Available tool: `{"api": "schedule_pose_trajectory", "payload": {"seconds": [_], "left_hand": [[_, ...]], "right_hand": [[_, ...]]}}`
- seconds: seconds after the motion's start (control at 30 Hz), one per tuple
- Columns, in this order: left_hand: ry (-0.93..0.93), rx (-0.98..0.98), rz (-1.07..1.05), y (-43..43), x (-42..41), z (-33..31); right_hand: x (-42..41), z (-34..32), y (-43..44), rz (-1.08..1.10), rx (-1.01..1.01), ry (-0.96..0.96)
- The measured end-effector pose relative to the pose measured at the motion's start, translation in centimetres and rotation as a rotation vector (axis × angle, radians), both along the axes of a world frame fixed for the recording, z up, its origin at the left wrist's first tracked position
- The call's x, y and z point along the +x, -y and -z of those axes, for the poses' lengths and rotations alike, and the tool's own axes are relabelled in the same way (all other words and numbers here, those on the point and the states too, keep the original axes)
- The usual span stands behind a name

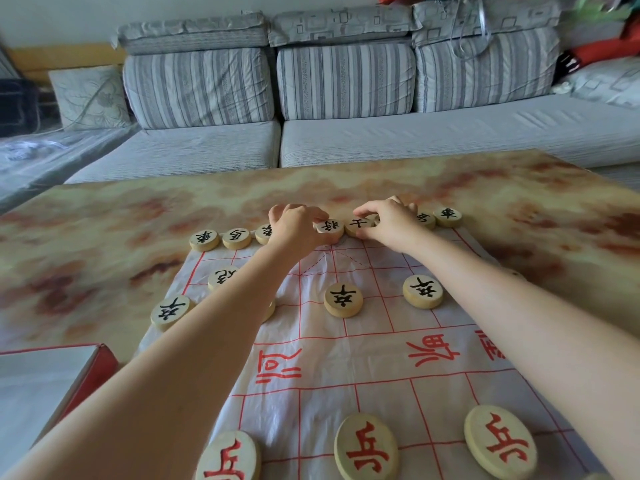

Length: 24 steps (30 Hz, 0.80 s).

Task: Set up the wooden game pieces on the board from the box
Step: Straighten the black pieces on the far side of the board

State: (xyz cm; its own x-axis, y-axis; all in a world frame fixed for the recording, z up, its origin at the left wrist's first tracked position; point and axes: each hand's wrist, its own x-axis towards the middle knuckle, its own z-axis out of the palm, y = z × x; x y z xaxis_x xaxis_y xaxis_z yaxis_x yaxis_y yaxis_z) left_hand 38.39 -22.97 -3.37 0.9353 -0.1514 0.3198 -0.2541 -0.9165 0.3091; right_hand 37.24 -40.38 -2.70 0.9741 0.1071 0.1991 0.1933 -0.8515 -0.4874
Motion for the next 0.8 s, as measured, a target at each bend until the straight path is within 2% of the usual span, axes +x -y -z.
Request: {"api": "schedule_pose_trajectory", "payload": {"seconds": [0.3, 0.47, 0.57, 0.7, 0.8], "left_hand": [[-0.046, 0.03, -0.009, 0.2, -0.4, -0.3], [-0.111, -0.022, -0.009, 0.0, -1.4, -1.3], [-0.084, -0.014, 0.027, 0.2, -1.0, -1.3], [-0.027, -0.01, 0.076, 2.2, -0.2, -1.3], [-0.062, 0.006, 0.143, 4.7, 0.1, -1.3]], "right_hand": [[-0.3, -0.1, -0.1, 0.006, -0.009, -0.029], [-0.5, -1.4, 1.7, 0.044, 0.144, -0.011], [-1.3, -2.9, 4.1, 0.091, 0.106, 0.05], [-1.8, -3.1, 6.6, 0.172, 0.081, 0.029], [-1.8, -2.5, 7.8, 0.197, 0.044, 0.008]]}}
